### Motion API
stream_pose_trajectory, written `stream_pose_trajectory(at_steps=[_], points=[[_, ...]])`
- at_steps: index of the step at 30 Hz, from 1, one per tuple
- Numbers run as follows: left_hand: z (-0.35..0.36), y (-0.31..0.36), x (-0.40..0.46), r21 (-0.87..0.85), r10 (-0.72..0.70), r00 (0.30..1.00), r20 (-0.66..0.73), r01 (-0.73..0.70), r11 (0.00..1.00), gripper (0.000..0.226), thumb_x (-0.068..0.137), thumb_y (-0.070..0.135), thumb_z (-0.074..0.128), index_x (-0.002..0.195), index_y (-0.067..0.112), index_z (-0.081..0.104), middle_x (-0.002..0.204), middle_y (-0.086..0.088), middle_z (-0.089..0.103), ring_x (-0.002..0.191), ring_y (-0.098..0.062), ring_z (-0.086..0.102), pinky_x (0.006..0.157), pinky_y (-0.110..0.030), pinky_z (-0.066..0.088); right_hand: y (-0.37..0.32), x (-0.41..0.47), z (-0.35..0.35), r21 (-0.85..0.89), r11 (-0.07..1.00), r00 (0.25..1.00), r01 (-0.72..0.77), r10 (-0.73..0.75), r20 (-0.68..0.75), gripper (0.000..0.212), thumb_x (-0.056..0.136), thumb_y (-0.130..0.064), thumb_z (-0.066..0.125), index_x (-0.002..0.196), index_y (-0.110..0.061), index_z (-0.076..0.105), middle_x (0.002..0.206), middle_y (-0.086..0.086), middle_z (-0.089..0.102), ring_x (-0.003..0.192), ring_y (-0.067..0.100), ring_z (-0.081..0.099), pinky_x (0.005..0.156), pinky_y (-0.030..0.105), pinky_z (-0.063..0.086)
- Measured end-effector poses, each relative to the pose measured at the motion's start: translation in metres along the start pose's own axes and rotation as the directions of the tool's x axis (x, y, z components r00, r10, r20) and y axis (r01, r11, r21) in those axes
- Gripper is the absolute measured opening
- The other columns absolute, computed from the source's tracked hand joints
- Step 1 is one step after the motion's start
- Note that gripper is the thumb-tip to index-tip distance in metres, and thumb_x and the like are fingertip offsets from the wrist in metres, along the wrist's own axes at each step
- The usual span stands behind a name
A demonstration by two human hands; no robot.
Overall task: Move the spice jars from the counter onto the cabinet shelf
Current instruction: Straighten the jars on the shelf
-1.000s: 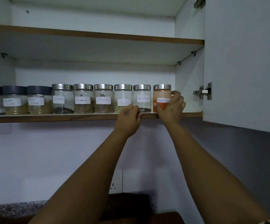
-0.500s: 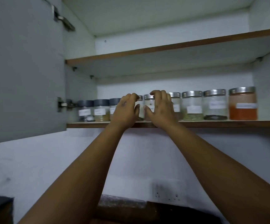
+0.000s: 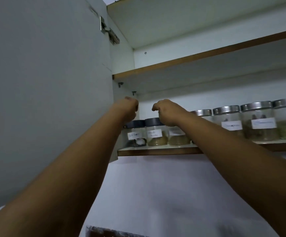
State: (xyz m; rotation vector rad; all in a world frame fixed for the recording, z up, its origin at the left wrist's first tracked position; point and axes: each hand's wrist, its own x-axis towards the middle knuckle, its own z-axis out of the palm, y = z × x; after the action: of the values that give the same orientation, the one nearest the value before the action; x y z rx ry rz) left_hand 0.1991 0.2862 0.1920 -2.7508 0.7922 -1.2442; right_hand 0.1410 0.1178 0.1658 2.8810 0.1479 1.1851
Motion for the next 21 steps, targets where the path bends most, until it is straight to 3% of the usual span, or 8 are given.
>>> stream_pose_trajectory(at_steps=[2,4,7,11,14,16,19,21], points=[[0.014,-0.003,0.013,0.04,0.021,0.996,0.091,-0.025,0.999,0.04,0.094,0.027,0.062,0.128,0.007,0.055,0.13,-0.015,0.054,0.117,-0.03,0.053,0.098,-0.036,0.045,-0.014,0.014,0.006,-0.07,0.997,0.996,-0.018,0.024,0.086,0.047,0.096,-0.02,0.053,0.142,-0.015,0.045,0.142,0.009,0.047,0.126,0.027,0.047,0.1,0.036,0.044],[0.031,-0.004,0.024,0.049,0.039,0.98,0.193,-0.05,0.998,0.044,0.091,0.032,0.065,0.128,0.008,0.059,0.126,-0.012,0.058,0.111,-0.026,0.055,0.093,-0.033,0.045,-0.026,0.027,0.015,-0.141,0.99,0.984,-0.019,0.043,0.173,0.042,0.096,-0.029,0.054,0.135,-0.014,0.052,0.133,0.009,0.054,0.114,0.026,0.055,0.091,0.033,0.047],[0.045,-0.007,0.04,0.086,0.052,0.96,0.276,-0.078,0.993,0.036,0.088,0.023,0.069,0.121,0.01,0.066,0.119,-0.009,0.065,0.104,-0.023,0.06,0.088,-0.03,0.047,-0.033,0.042,0.024,-0.242,0.97,0.983,-0.017,0.06,0.172,0.028,0.092,-0.021,0.059,0.118,-0.011,0.064,0.116,0.011,0.063,0.1,0.025,0.061,0.081,0.032,0.05],[0.053,-0.012,0.068,0.091,0.073,0.938,0.338,-0.109,0.99,0.042,0.084,0.025,0.073,0.124,0.013,0.065,0.125,-0.007,0.063,0.114,-0.023,0.059,0.097,-0.031,0.048,-0.023,0.065,0.04,-0.403,0.91,0.96,-0.096,0.191,0.204,0.029,0.087,-0.011,0.065,0.116,-0.01,0.063,0.116,0.009,0.062,0.1,0.023,0.061,0.08,0.03,0.049],[0.08,-0.01,0.093,0.144,0.084,0.927,0.366,-0.146,0.979,0.041,0.084,0.027,0.074,0.122,0.014,0.066,0.124,-0.005,0.063,0.105,-0.02,0.06,0.092,-0.03,0.049,-0.016,0.087,0.056,-0.487,0.865,0.936,-0.124,0.264,0.231,0.017,0.087,-0.016,0.066,0.102,-0.009,0.063,0.098,0.008,0.058,0.084,0.023,0.055,0.07,0.029,0.044],[0.096,-0.007,0.109,0.159,0.078,0.921,0.381,-0.148,0.976,0.039,0.086,0.024,0.071,0.123,0.012,0.064,0.12,-0.005,0.062,0.097,-0.019,0.055,0.089,-0.029,0.048,-0.016,0.101,0.066,-0.526,0.84,0.918,-0.134,0.306,0.254,0.014,0.088,-0.018,0.065,0.086,-0.008,0.056,0.084,0.007,0.05,0.079,0.023,0.053,0.071,0.029,0.044],[0.107,-0.003,0.131,0.142,0.08,0.913,0.4,-0.148,0.979,0.035,0.091,0.018,0.065,0.123,0.005,0.06,0.094,-0.006,0.055,0.103,-0.024,0.057,0.089,-0.031,0.047,-0.013,0.12,0.077,-0.564,0.814,0.89,-0.141,0.353,0.287,0.015,0.088,-0.017,0.066,0.089,-0.008,0.055,0.084,0.005,0.046,0.085,0.023,0.056,0.079,0.03,0.046],[0.115,-0.005,0.141,0.155,0.085,0.909,0.408,-0.161,0.975,0.035,0.091,0.019,0.066,0.123,0.006,0.061,0.101,-0.008,0.057,0.101,-0.024,0.057,0.087,-0.031,0.047,-0.01,0.129,0.083,-0.577,0.803,0.875,-0.153,0.381,0.299,0.024,0.089,-0.014,0.065,0.075,-0.006,0.048,0.079,0.005,0.044,0.083,0.021,0.053,0.08,0.028,0.045]])
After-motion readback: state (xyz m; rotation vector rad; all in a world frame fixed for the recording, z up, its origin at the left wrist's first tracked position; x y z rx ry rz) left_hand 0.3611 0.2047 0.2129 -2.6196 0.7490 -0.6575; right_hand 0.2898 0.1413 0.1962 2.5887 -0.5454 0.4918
